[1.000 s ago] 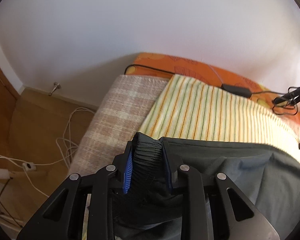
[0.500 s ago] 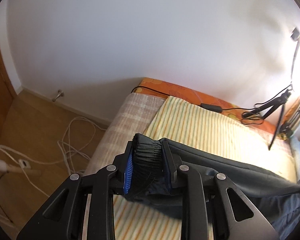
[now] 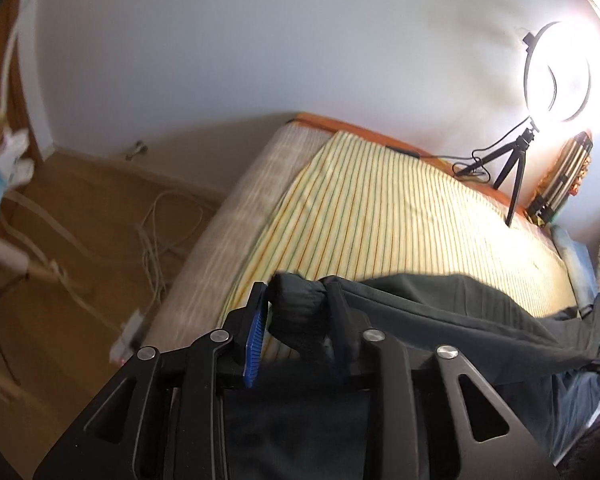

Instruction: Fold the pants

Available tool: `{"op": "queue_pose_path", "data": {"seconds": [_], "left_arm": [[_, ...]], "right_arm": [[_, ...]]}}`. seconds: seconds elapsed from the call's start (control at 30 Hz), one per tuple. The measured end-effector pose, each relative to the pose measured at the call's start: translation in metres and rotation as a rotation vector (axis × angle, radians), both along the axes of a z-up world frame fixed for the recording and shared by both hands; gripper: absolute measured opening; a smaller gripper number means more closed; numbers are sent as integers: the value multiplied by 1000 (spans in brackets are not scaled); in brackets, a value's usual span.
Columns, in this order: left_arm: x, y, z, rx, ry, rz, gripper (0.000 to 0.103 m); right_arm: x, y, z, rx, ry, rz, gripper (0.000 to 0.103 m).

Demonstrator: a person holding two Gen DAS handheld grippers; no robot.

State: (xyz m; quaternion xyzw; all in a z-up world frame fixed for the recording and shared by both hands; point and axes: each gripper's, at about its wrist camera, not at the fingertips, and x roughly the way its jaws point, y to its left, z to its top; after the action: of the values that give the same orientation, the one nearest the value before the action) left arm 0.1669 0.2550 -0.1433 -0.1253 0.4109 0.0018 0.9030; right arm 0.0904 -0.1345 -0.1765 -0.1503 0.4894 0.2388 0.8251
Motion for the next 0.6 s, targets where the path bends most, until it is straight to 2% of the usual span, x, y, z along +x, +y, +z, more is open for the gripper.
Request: {"op": "queue_pose_path", "data": {"seconds": [0.07, 0.13, 0.2, 0.33, 0.43, 0.47, 0.53, 0.6], "left_arm": [[-20, 7, -7, -54, 26, 0, 33], [-36, 13, -9, -63, 35, 32, 42], [-51, 18, -8, -113, 27, 59, 42], [-69, 33, -11, -319, 19, 130, 45], [-72, 34, -21, -444, 40, 185, 51], [-71, 34, -28, -512, 49, 216, 51], [-71, 30, -35, -558, 65, 237, 51], [-67, 25, -40, -555, 77, 246, 51]], "right_arm": [[-10, 4, -10, -26, 18, 15, 2], [-18, 7, -17, -44, 26, 29, 2], [-21, 9, -22, -63, 27, 39, 2], [-23, 10, -27, -81, 23, 37, 2], [-18, 10, -28, -82, 18, 32, 2], [-18, 10, -28, -82, 14, 28, 3], [-19, 10, -25, -79, 5, 23, 3], [-23, 11, -23, -80, -3, 24, 3]]}}
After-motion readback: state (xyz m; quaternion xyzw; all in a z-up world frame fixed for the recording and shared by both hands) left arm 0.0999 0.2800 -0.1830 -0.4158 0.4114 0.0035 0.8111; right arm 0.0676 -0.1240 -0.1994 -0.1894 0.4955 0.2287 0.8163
